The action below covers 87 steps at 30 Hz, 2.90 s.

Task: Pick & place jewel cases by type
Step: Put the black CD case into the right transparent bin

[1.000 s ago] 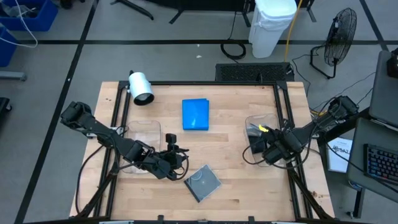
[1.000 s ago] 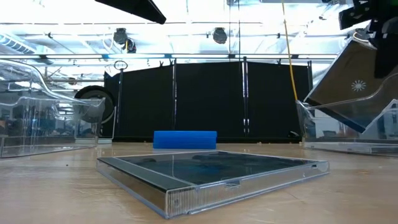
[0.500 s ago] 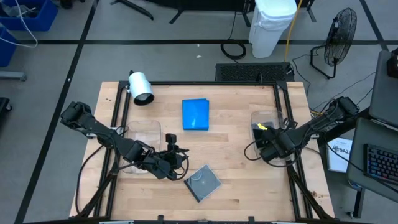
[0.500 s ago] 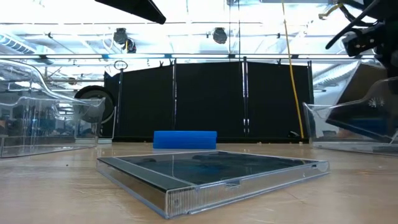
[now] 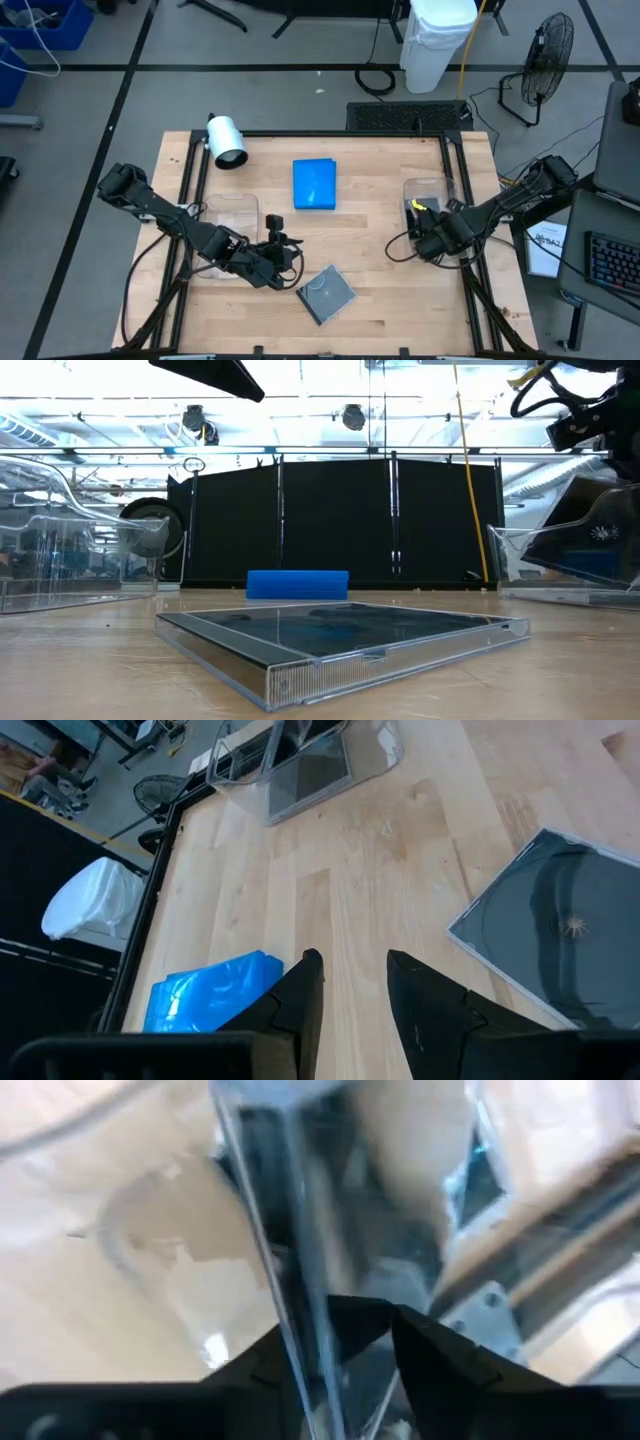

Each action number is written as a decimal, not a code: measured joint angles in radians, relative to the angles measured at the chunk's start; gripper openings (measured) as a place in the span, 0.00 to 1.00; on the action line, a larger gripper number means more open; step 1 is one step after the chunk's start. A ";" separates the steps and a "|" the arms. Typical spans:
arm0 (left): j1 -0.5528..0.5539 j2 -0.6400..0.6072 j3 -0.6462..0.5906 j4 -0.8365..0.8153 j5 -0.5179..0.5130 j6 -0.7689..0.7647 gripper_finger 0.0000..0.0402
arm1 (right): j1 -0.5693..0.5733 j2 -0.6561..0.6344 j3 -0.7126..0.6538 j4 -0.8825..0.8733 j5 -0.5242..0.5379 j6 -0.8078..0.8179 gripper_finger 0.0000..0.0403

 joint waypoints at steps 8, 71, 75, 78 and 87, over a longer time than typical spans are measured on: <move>0.000 0.000 0.000 -0.007 0.023 -0.008 0.30 | 0.000 0.000 0.000 0.026 -0.074 -0.004 0.54; -0.124 0.340 0.000 0.287 0.651 -0.688 0.30 | -0.003 0.416 -0.021 1.582 -0.177 -1.120 0.13; -0.123 0.401 0.000 0.349 0.724 -0.727 0.30 | -0.012 0.461 -0.011 1.568 -0.177 -1.135 0.02; -0.119 0.458 0.000 0.375 0.778 -0.743 0.30 | -0.020 0.476 -0.011 1.536 -0.173 -1.127 0.02; -0.064 0.505 0.003 0.443 0.746 -0.820 0.30 | -0.048 0.475 -0.011 1.450 -0.145 -1.095 0.01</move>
